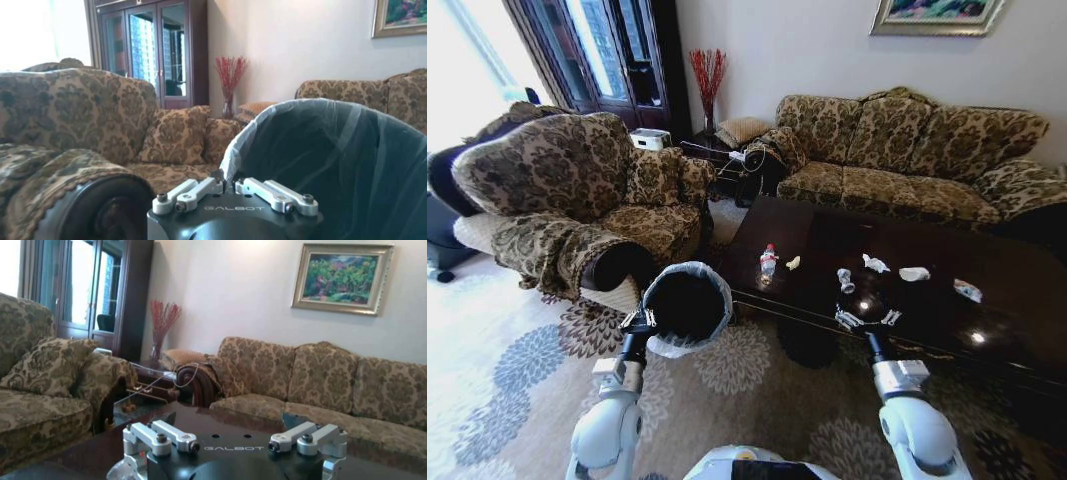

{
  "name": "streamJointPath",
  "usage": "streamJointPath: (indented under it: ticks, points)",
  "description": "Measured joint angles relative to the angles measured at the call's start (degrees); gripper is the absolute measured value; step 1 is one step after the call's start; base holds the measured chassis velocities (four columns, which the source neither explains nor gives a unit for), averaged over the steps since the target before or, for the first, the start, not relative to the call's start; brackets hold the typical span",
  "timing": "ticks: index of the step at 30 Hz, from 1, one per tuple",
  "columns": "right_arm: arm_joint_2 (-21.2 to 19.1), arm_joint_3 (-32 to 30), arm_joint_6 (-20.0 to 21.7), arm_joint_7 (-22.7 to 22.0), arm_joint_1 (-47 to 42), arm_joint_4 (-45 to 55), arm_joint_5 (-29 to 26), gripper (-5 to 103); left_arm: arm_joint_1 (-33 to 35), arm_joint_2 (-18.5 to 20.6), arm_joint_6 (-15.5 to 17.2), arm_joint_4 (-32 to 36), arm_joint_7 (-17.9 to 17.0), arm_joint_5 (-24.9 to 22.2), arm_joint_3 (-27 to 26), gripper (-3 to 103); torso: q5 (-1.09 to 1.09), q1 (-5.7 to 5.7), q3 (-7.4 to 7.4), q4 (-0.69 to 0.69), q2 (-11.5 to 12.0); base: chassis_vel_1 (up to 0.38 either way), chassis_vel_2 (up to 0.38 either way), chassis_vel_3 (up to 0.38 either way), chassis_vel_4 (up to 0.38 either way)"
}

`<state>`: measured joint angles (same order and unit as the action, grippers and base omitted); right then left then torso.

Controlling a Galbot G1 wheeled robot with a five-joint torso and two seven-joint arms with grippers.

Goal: Move to the front of the table and place the trash on the table into the trash bin.

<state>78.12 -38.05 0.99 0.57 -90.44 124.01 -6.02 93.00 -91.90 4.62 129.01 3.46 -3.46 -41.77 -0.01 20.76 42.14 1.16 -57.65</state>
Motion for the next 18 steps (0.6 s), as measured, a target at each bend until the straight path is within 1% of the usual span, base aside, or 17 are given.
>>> streamJointPath:
  ticks: [5, 10, 13, 18]
  points:
    - [0.1, 0.5, 0.0, 0.0, 0.1, -0.2, 0.4, 100, 0.0, 0.0, 0.0, 0.4, 0.0, -0.1, -0.1, 4, 0.01, 0.01, 0.0, 0.0, 0.0, -0.258, 0.271, 0.271, -0.257]
    - [0.2, 1.1, 0.5, -0.1, 0.3, -0.4, 1.1, 100, -0.6, 0.1, 0.7, 1.4, -0.2, -0.5, -0.3, 4, 0.02, 0.07, 0.02, 0.02, 0.0, -0.239, 0.229, 0.243, -0.232]
    - [0.2, 1.1, 0.6, -0.1, 0.3, -0.4, 1.2, 100, -0.7, 0.1, 0.9, 1.5, -0.2, -0.5, -0.3, 4, 0.01, 0.08, 0.03, 0.0, 0.0, -0.177, 0.154, 0.124, -0.151]
    - [0.2, 1.1, 0.6, -0.1, 0.3, -0.4, 1.2, 100, -0.7, 0.2, 1.0, 1.5, -0.2, -0.5, -0.3, 4, 0.0, -0.03, -0.01, 0.0, 0.0, -0.081, 0.075, 0.078, -0.096]
